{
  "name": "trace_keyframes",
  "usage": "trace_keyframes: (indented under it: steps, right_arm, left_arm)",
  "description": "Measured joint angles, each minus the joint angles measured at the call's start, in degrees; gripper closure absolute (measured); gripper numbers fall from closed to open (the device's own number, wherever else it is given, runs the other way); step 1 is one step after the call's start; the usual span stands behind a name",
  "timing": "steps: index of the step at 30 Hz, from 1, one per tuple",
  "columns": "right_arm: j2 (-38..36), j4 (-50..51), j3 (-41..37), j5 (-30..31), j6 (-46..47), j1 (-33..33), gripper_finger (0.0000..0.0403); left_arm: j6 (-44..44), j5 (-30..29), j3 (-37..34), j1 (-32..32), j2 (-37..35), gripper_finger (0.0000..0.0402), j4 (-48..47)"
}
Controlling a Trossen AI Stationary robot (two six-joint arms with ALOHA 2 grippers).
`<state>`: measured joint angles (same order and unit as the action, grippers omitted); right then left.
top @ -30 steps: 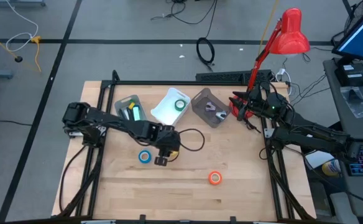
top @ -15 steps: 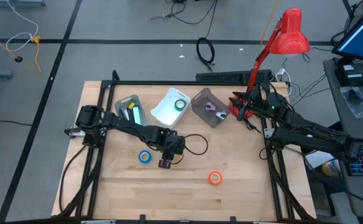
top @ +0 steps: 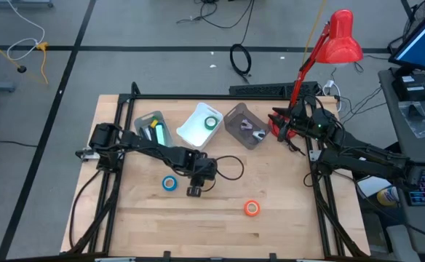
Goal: Pick and place Stapler, Stapler remover, tape
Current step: Put the yellow tape into the white bin
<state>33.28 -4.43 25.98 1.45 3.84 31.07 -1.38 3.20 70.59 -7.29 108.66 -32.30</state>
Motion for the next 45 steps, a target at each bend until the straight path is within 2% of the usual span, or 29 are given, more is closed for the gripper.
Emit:
trace_keyframes:
  steps: [10, 15, 19, 28, 34, 38, 45]
  right_arm:
    - [0.0, 0.0, 0.0, 0.0, 0.0, 0.0, 0.0247]
    - [0.0, 0.0, 0.0, 0.0, 0.0, 0.0, 0.0247]
    - [0.0, 0.0, 0.0, 0.0, 0.0, 0.0, 0.0247]
    - [0.0, 0.0, 0.0, 0.0, 0.0, 0.0, 0.0247]
    - [0.0, 0.0, 0.0, 0.0, 0.0, 0.0, 0.0247]
    - [0.0, 0.0, 0.0, 0.0, 0.0, 0.0, 0.0247]
    - [0.0, 0.0, 0.0, 0.0, 0.0, 0.0, 0.0247]
  left_arm:
    - [0.9, 0.4, 0.0, -0.5, 0.0, 0.0379, 1.2]
    - [5.6, 0.6, 0.0, -0.6, 0.1, 0.0393, 0.4]
    - [8.0, 0.2, -0.1, -0.5, 0.1, 0.0374, -0.9]
    - [9.9, -0.3, -0.1, -0.5, 0.2, 0.0289, -1.4]
    - [10.1, -0.3, -0.2, -0.4, -0.2, 0.0250, -1.9]
    - [9.2, -0.5, -0.2, -0.4, -0.2, 0.0241, -1.8]
    - [5.7, -1.7, -0.2, -0.4, -0.2, 0.0249, -1.1]
